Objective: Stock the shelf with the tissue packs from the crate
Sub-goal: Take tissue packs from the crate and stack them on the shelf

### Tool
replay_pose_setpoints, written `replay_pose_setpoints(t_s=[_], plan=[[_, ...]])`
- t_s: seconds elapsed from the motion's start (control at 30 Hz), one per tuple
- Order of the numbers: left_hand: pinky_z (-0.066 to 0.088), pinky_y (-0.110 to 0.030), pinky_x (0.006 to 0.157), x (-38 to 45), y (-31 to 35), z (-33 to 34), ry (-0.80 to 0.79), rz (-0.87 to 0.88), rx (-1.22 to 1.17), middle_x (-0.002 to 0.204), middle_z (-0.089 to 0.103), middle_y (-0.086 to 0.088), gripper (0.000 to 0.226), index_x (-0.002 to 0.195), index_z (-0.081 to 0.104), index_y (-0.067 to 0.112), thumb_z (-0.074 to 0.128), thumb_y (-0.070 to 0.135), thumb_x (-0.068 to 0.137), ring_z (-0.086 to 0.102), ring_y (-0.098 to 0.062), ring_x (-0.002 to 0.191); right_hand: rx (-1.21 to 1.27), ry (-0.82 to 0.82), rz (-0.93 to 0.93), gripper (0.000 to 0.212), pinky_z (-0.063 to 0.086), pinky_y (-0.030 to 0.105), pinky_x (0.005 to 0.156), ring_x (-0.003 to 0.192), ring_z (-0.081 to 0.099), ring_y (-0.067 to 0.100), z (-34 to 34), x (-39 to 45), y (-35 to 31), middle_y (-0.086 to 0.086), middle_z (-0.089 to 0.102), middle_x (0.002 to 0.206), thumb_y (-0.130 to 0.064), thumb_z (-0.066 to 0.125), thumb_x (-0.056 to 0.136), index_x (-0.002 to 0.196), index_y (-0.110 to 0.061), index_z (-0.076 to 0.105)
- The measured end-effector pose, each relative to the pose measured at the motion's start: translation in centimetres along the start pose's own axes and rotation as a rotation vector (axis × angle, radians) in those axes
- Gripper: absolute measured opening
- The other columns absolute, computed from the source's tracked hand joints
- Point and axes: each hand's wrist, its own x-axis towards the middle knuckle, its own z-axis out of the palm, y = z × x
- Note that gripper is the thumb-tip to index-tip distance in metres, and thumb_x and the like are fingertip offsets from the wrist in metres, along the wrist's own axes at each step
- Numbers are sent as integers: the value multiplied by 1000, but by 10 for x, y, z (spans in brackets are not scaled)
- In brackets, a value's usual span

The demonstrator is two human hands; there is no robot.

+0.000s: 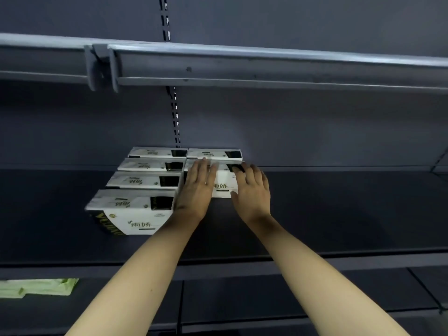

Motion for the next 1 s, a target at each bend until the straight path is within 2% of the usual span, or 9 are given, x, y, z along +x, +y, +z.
replay_pose_setpoints(t_s=[0.13, 0.23, 0.3, 0.4, 0.5, 0.63, 0.77, 0.9, 1.0], plan=[[1, -47, 115, -17, 5, -2, 23, 52, 48, 158, -8, -8, 77, 151, -8, 16, 45, 9, 94, -8, -24, 146, -15, 9, -12, 58, 40, 49, 100, 120, 50, 36, -14, -18, -6, 16, 56, 126, -6, 78, 64, 118, -8, 59], [18, -43, 113, -32, 13, 2, 149, 165, -16, 153, 24, -19, 77, 147, 31, 10, 66, -1, 80, 20, -34, 142, -29, 31, -19, 46, 39, 49, 101, 120, 51, 35, -25, -38, -6, 14, 57, 124, -7, 72, 72, 116, -10, 60], [18, -43, 110, -45, 19, 3, 177, 241, -72, 145, 37, -25, 76, 139, 44, 4, 73, -7, 69, 30, -40, 137, -57, 43, -25, 40, 41, 49, 98, 116, 54, 35, -31, -55, -7, 14, 60, 119, -10, 73, 73, 111, -10, 63], [-11, -38, 111, -70, 30, 2, 50, 257, -73, 156, 11, -19, 68, 148, 24, 9, 57, 6, 89, 0, -33, 145, -66, 67, -36, 36, 44, 48, 95, 112, 56, 36, -37, -79, -9, 14, 61, 117, -11, 75, 70, 105, -9, 65], [-17, -39, 111, -94, 37, -2, -23, 230, 23, 158, 0, -14, 61, 151, 12, 15, 43, 16, 97, -12, -29, 145, -62, 63, -51, 36, 45, 48, 93, 110, 58, 37, -41, -104, -10, 16, 62, 117, -12, 76, 68, 102, -9, 67], [-3, -42, 117, -132, 42, -8, -20, 206, 16, 155, 19, -16, 51, 146, 30, 13, 42, 24, 98, 7, -31, 145, -38, 22, -64, 36, 47, 47, 92, 112, 56, 36, -49, -138, -13, 15, 61, 119, -13, 74, 69, 104, -10, 67], [41, -51, 99, -171, 46, -6, 130, 201, -85, 120, 62, -18, 40, 109, 66, 8, 77, 21, 73, 54, -36, 118, 8, -1, -86, 41, 45, 46, 94, 115, 53, 33, -59, -178, -15, 14, 57, 126, -14, 73, 70, 110, -10, 64], [45, -44, 95, -218, 56, 5, 120, 251, -107, 122, 60, -15, 39, 110, 65, 9, 70, 24, 74, 53, -31, 115, 8, -59, -86, 47, 43, 47, 97, 121, 48, 33, -60, -230, -9, 16, 50, 135, -16, 71, 74, 119, -9, 60], [50, -38, 79, -253, 64, 19, 57, 259, -130, 114, 63, -12, 44, 109, 64, 10, 77, 23, 70, 59, -29, 102, 11, -105, -71, 46, 44, 47, 95, 119, 49, 32, -56, -267, -3, 15, 50, 135, -15, 71, 74, 119, -10, 59]])
